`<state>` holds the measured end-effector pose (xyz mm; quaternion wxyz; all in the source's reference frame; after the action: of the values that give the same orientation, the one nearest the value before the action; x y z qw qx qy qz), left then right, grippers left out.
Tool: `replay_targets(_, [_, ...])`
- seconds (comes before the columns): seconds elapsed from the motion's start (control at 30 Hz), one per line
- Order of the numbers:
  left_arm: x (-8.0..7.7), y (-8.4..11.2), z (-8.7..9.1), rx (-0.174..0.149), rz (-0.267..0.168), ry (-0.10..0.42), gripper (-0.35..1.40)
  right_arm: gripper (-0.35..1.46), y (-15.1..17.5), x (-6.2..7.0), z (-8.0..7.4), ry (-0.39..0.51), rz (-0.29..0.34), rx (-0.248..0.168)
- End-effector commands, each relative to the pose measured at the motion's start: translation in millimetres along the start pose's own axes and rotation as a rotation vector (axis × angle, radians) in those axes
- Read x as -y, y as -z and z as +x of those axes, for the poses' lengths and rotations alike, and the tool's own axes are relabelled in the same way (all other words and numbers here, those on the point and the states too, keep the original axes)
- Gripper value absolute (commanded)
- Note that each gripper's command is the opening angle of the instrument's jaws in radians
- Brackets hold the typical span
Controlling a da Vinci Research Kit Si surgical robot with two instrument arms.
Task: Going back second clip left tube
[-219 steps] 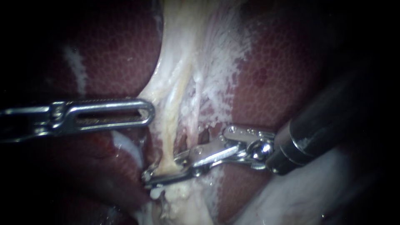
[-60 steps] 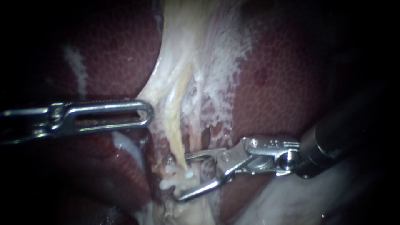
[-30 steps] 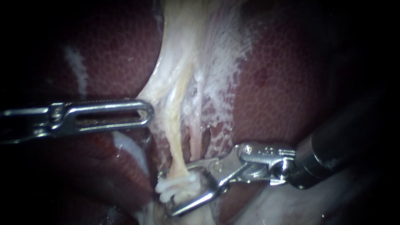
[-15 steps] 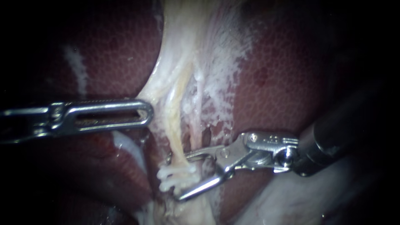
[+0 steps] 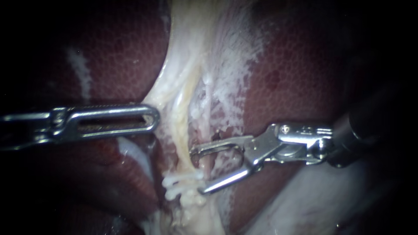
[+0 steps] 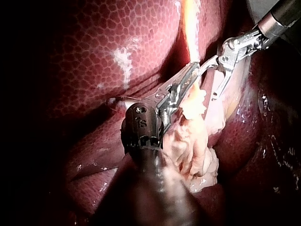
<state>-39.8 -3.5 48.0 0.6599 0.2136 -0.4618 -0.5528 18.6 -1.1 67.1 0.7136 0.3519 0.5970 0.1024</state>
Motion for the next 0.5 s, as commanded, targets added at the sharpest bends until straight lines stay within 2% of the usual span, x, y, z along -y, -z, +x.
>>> replay_targets(0.03, [-0.1,0.0,0.0,0.000,0.000,0.000,-0.35,0.60,0.3,0.1,0.0,0.009,-0.001,0.001])
replay_targets(0.27, [-0.5,0.0,0.0,-0.001,0.001,0.000,-0.35,0.60,2.7,1.5,0.5,0.068,-0.018,0.005])
replay_targets(0.5, [-0.8,0.0,0.0,-0.001,0.002,0.000,-0.35,0.60,6.2,2.8,1.7,0.145,-0.051,0.013])
